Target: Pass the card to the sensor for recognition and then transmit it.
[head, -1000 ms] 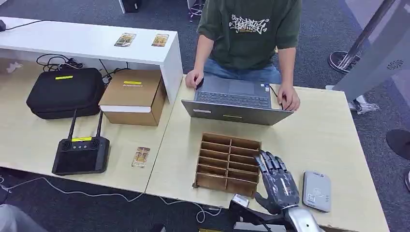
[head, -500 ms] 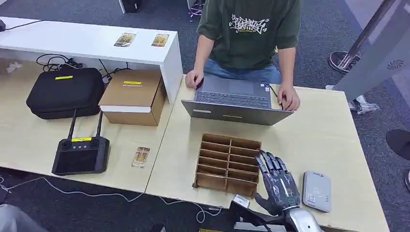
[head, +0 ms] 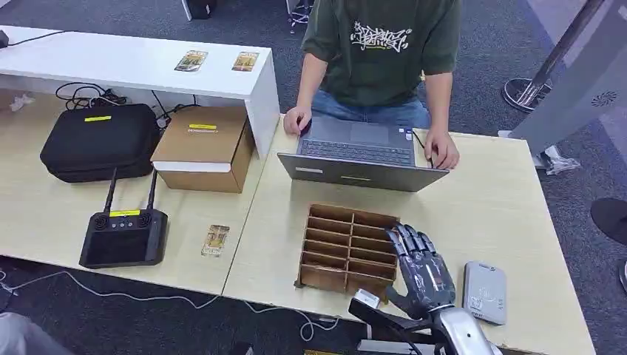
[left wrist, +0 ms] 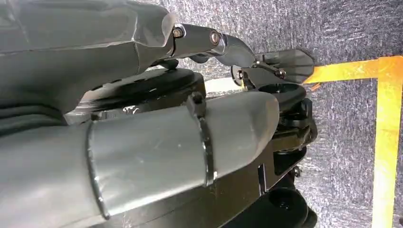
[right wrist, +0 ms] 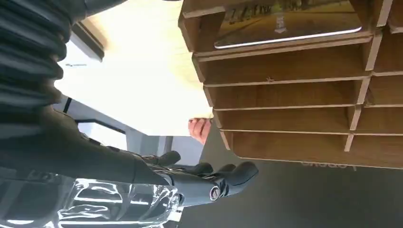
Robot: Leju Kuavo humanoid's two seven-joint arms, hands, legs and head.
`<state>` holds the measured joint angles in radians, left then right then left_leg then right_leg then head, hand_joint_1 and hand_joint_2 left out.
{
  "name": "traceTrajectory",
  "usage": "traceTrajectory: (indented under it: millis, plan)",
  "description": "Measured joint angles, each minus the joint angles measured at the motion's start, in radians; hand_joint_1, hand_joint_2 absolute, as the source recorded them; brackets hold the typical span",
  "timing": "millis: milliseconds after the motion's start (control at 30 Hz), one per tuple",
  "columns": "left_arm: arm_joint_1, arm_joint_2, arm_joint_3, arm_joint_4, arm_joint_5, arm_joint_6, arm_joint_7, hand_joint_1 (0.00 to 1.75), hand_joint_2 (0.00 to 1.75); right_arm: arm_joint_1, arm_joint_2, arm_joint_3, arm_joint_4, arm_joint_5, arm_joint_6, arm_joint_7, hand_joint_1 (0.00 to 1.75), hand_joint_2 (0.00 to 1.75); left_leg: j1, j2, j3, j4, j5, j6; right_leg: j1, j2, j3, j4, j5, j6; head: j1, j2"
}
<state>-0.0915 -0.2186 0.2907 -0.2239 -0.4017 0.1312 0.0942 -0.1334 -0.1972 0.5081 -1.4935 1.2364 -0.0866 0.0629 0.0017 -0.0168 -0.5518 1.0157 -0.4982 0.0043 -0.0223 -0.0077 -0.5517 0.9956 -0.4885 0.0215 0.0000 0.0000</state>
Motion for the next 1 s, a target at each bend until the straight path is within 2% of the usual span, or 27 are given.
traceTrajectory:
  millis: [367, 800, 1000]
  plan:
    - [0.0, 0.001, 0.0, 0.0, -0.012, -0.005, 0.016, 0.0, 0.0, 0.001, 0.0, 0.0, -0.01, 0.001, -0.006, 0.003, 0.0, 1.75, 0.0, 0.0, 0.0, 0.0, 0.0, 0.0, 0.0, 0.0, 0.0, 0.0, 0.0, 0.0, 0.0, 0.0]
    - [0.001, 0.001, 0.0, 0.0, -0.013, -0.002, 0.019, 0.0, 0.0, -0.015, 0.003, 0.001, -0.024, -0.035, 0.02, 0.013, 0.0, 1.75, 0.0, 0.0, 0.0, 0.0, 0.0, 0.0, 0.0, 0.0, 0.0, 0.0, 0.0, 0.0, 0.0, 0.0]
    - [0.001, 0.003, 0.0, 0.0, -0.013, -0.015, 0.019, 0.0, 0.0, -0.016, 0.024, 0.008, -0.025, -0.036, 0.022, 0.05, 0.0, 1.75, 0.0, 0.0, 0.0, 0.0, 0.0, 0.0, 0.0, 0.0, 0.0, 0.0, 0.0, 0.0, 0.0, 0.0]
